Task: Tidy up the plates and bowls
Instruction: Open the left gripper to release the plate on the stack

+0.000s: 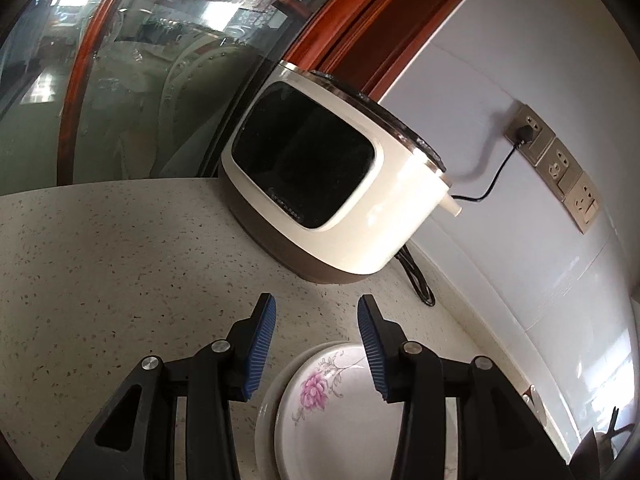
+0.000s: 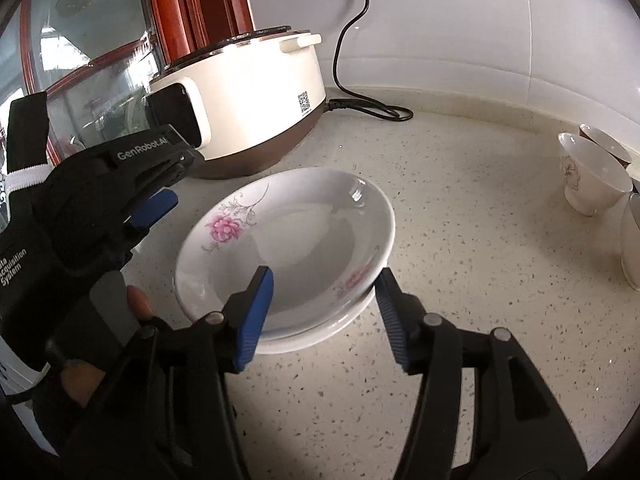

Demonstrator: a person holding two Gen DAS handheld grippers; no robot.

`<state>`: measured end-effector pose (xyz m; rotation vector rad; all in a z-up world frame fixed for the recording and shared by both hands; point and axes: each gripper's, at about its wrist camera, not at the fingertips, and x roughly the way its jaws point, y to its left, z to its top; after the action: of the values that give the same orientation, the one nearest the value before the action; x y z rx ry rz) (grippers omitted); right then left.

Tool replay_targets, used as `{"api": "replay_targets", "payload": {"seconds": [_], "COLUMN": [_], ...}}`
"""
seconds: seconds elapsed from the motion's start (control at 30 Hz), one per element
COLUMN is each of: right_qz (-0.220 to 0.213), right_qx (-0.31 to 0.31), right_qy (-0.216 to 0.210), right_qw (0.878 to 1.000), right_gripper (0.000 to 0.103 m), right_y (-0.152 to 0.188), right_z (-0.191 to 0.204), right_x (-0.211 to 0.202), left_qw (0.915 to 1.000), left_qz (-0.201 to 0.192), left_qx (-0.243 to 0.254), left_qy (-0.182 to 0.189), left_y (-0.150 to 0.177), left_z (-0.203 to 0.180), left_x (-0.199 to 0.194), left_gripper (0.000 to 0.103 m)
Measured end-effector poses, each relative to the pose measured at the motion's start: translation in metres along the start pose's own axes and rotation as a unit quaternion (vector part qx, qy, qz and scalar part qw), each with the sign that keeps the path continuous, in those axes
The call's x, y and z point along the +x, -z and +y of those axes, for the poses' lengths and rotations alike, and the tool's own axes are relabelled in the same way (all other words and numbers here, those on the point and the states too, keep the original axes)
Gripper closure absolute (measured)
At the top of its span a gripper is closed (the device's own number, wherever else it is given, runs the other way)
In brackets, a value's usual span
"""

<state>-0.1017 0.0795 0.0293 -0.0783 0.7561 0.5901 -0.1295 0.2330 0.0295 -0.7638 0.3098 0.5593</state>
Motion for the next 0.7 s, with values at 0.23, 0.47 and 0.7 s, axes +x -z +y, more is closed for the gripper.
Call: {"api": "replay_targets", "payload": {"seconds": [0.23,0.47,0.7], "right_qz": [0.022,0.022,0.019], "right_qx": [-0.067,-0.061,0.065], "right_qy": [-0.009,-0.008,-0.044], "right_qw": [0.997,0.998,0.997], "right_gripper": [0.043,0.033,0.027], "right_y": [-0.002,0.002,0.007], "right_z": [-0.001,-0.005,-0.05], "right_x": [0.006,-0.005,-0.006], "left_qw": [0.9997,0.9997,0.9993], "left_qz": [-0.014,-0.008,-0.017], "left_qx": [-0.022,-0.022,-0.029], "left_qy": [-0.006,-0.01,-0.015], "left_y": [-0.004,-0.005,-0.005], "left_z": [0.007,0.005,0.004], "left_x": [-0.004,-0.001,-0.001], "left_gripper": [0.056,0.053,0.028]}}
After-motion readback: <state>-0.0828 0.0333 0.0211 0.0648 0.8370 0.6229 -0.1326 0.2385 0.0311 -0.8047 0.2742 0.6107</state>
